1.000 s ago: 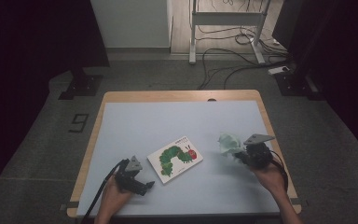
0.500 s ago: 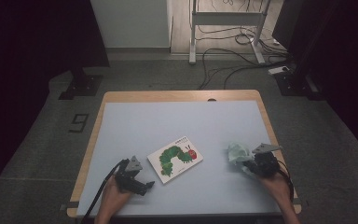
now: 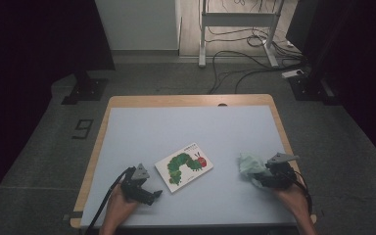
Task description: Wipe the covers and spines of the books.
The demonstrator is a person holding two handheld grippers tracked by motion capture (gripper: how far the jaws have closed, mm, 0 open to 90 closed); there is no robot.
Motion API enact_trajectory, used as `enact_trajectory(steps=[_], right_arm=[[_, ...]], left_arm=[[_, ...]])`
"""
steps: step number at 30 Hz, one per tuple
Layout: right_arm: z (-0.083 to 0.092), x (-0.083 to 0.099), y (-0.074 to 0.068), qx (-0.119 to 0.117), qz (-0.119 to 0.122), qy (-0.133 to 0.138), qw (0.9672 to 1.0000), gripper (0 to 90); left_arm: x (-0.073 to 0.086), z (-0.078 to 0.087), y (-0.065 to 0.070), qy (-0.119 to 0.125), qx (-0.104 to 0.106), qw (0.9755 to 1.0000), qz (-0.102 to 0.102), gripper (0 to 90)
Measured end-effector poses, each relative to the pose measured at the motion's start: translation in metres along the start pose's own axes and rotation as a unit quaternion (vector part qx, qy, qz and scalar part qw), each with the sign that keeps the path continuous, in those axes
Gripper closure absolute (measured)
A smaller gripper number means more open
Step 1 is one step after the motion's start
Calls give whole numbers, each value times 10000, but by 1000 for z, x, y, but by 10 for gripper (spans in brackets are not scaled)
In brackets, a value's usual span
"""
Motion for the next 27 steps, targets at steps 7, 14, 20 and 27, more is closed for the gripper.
enact_trajectory(steps=[7,14,20,27], right_arm=[[18,-2,-5,-76,58,45,9999,200],[27,-14,-12,-194,168,99,9996,164],[16,-28,-17,-262,232,103,9993,139],[4,-47,-27,-295,383,130,9987,110]], left_arm=[[0,0,0,-2,0,10000,-2,0],[0,0,0,-4,5,10000,-1,0],[0,0,0,-4,5,10000,-4,0],[0,0,0,-4,8,10000,-3,0]])
Point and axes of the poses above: each handheld gripper's, and its own axes: z roughly backward along the jaws, x roughly out of its underside, y roughly to its right, the point moved 5 cm from there along -z, roughly forward along the jaws, and after that the axes turned 2 degrees about z, right-handed, at the moved point
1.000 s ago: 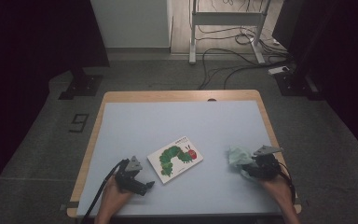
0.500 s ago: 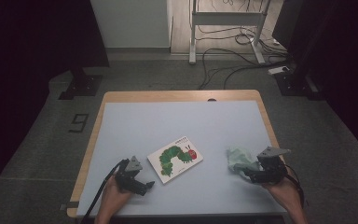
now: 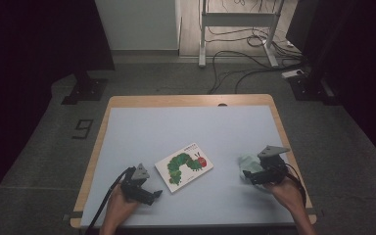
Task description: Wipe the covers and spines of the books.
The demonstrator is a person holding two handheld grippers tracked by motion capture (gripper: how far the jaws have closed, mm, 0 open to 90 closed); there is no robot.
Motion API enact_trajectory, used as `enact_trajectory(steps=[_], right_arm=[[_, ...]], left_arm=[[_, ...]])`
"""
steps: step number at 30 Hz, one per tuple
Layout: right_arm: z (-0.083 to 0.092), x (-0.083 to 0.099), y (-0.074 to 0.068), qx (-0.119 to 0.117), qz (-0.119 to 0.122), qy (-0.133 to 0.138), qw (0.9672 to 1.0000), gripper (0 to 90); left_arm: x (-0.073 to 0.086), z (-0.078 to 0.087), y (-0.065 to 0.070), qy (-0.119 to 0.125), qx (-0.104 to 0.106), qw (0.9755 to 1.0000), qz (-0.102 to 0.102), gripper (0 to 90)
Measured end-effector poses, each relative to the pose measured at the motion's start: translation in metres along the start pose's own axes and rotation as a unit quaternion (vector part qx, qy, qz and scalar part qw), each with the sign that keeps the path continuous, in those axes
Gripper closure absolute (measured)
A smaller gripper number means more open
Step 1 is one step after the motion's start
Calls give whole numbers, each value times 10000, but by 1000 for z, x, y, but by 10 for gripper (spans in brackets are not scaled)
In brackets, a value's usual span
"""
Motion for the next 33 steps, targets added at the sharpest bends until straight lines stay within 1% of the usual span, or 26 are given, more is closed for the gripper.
enact_trajectory(steps=[2,3,6,9,11,13,16,22,27,33], right_arm=[[-5,-6,-3,17,50,22,10000,54],[-7,-9,-4,8,59,25,10000,47],[-13,-18,-10,-81,108,85,9999,29],[-21,-26,-15,-95,201,98,9997,20],[-27,-32,-20,-189,257,101,9994,6],[-34,-36,-24,-263,362,86,9990,1],[-44,-42,-29,-334,416,94,9985,0],[-60,-53,-38,-449,375,122,9982,0],[-74,-62,-44,-523,399,141,9977,0],[-95,-68,-51,-712,400,90,9966,0]], left_arm=[[0,0,0,-1,0,10000,-1,0],[0,0,0,-2,-1,10000,-2,0],[0,0,0,-2,1,10000,-7,0],[0,0,0,-6,3,10000,-11,0],[0,0,0,-4,2,10000,-8,0],[0,0,0,-4,1,10000,-9,0],[0,0,0,-3,-1,10000,-6,0],[0,0,0,1,2,10000,4,0],[0,0,0,-1,-1,10000,-1,0],[0,0,0,-5,0,10000,1,0]])
Point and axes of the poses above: each handheld gripper's, and its own axes: z roughly backward along the jaws, x roughly out of its underside, y roughly to its right, the point moved 5 cm from there along -z, roughly forward along the jaws, and after that the axes turned 2 degrees about z, right-handed, at the moved point
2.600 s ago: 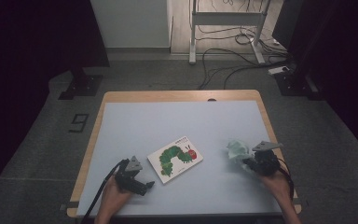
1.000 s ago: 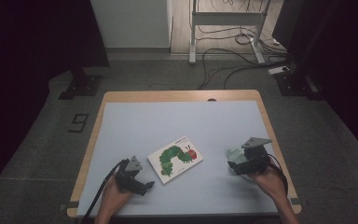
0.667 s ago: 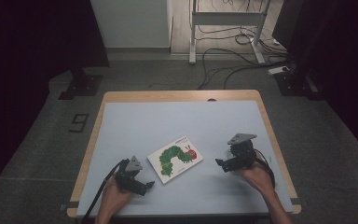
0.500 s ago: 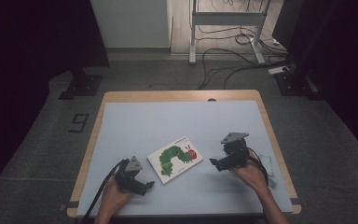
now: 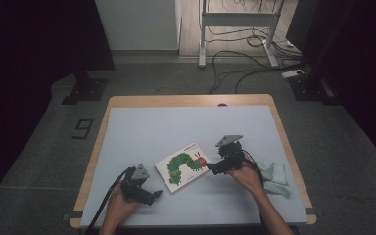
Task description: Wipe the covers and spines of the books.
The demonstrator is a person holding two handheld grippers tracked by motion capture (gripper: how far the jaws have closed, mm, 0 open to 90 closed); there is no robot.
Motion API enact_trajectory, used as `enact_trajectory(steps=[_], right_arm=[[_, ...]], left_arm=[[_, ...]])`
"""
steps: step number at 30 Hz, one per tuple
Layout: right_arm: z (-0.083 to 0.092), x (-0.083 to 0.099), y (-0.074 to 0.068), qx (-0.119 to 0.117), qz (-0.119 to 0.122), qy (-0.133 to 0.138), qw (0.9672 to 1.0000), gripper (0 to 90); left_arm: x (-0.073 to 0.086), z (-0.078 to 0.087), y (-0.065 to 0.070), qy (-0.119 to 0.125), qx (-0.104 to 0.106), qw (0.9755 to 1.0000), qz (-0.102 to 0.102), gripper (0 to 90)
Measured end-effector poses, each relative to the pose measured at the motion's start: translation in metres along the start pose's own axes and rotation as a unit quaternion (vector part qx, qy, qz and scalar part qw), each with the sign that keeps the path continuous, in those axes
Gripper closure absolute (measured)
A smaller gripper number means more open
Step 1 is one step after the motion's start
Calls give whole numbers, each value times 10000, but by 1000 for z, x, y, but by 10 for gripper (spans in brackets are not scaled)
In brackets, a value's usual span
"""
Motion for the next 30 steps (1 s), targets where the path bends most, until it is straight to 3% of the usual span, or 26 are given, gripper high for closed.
enact_trajectory(steps=[7,20,30], right_arm=[[-25,-4,-3,-133,-15,-74,9999,0],[-50,-16,-14,-403,194,-139,9989,0],[-65,-25,-16,-873,50,-148,9961,5]], left_arm=[[-2,-1,0,-17,14,10000,-12,0],[-20,-17,6,-59,336,9986,-415,0],[-21,-18,6,-42,350,9985,-407,0]])
Point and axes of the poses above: each handheld gripper's, and its own axes: z roughly backward along the jaws, x roughly out of its underside, y roughly to its right, the point moved 5 cm from there along -z, roughly forward along the jaws, and after that the axes turned 2 degrees about z, right-handed, at the moved point
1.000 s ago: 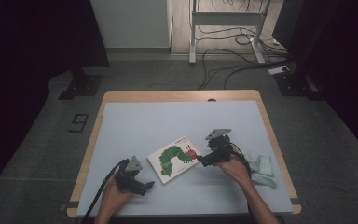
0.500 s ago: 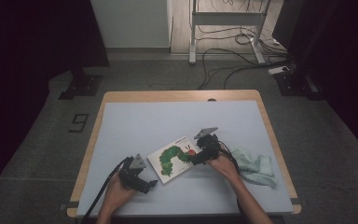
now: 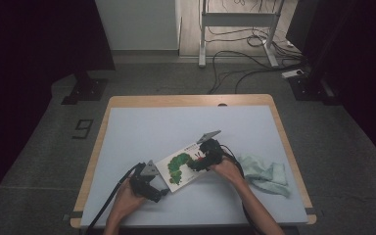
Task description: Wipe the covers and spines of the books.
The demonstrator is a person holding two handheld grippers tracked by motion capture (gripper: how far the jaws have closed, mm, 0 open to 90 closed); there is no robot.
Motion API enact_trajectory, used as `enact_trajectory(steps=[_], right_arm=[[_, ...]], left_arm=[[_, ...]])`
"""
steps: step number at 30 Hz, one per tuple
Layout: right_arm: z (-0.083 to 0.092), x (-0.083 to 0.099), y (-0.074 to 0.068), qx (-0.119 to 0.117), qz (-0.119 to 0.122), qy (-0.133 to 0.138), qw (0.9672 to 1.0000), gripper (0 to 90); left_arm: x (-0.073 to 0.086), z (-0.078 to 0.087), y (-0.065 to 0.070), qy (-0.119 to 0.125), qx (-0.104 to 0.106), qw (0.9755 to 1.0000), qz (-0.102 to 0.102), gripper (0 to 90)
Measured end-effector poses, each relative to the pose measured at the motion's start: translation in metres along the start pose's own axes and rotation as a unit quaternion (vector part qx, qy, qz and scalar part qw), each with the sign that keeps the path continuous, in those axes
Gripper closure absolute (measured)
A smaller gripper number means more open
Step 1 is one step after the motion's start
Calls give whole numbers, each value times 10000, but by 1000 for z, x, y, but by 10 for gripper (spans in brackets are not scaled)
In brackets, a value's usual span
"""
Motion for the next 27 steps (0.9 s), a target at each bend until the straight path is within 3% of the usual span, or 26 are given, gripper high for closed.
enact_trajectory(steps=[7,13,27], right_arm=[[-6,-6,1,-78,-42,-38,10000,3],[-3,-6,3,-78,-137,-34,9999,54],[2,-10,0,-92,-314,-13,9995,55]], left_arm=[[0,0,0,9,-1,10000,14,0],[0,0,0,-2,0,10000,1,0],[0,0,0,-14,-6,10000,-13,0]])
Point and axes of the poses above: each handheld gripper's, and its own axes: z roughly backward along the jaws, x roughly out of its underside, y roughly to its right, the point moved 5 cm from there along -z, roughly forward along the jaws, and after that the axes turned 2 degrees about z, right-handed, at the moved point
